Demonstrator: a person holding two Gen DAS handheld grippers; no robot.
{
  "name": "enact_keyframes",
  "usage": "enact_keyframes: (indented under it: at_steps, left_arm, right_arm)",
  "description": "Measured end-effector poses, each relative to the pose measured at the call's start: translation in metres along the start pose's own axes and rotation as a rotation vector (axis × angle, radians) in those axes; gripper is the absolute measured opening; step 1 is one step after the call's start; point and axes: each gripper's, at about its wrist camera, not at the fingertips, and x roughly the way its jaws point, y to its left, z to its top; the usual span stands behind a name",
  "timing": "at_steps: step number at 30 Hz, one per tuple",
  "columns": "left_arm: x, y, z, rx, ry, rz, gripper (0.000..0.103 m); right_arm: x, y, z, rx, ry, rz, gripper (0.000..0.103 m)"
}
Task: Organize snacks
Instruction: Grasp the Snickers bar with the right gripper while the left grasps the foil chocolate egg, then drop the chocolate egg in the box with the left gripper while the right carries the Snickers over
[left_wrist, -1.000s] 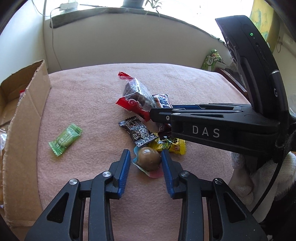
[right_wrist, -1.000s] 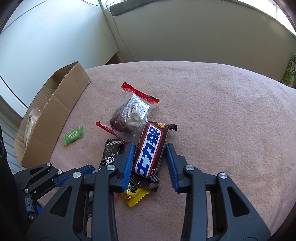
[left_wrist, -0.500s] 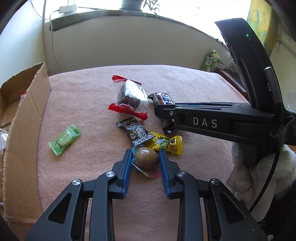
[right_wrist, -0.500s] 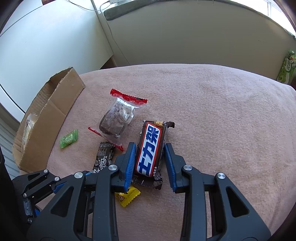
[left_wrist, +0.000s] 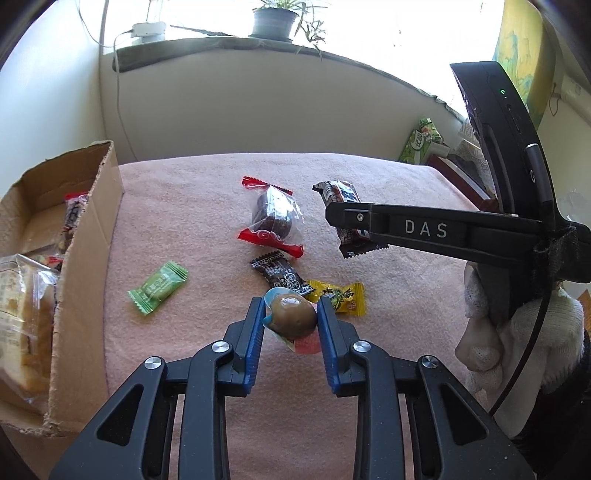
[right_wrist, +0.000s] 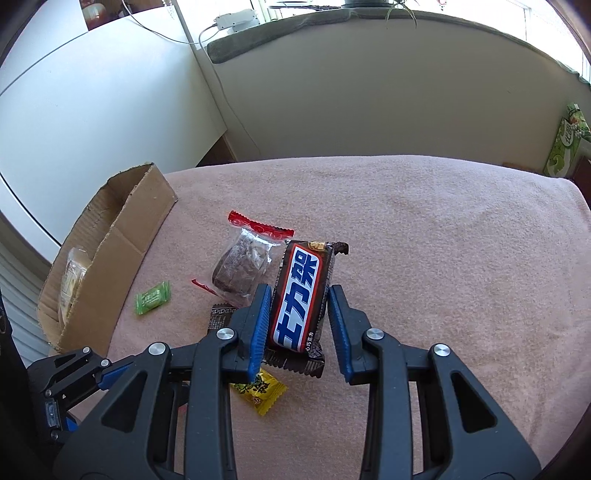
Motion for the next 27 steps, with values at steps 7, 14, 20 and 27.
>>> enact_keyframes:
  at_steps: [7, 14, 20, 27]
  left_arm:
    - [-0.019, 0.018, 0.005, -0.028, -0.039, 0.028, 0.027]
    - [-0.044, 0.052, 0.012, -0.063, -0.079, 0.085, 0.027]
    - [-0.062, 0.081, 0.023, -0.085, -0.111, 0.149, 0.027]
    - [-0.072, 0.126, 0.032, -0.158, -0.121, 0.198, 0.027]
  right_arm:
    - [-0.006, 0.020, 0.004, -0.020, -0.012, 0.036, 0.033]
    - [-0.009, 0.057, 0.011, -0.064, -0.023, 0.092, 0.033]
    - [-0.008, 0.091, 0.013, -0.109, -0.023, 0.145, 0.033]
    - [-0.001, 0.125, 0.014, -0.153, -0.010, 0.200, 0.033]
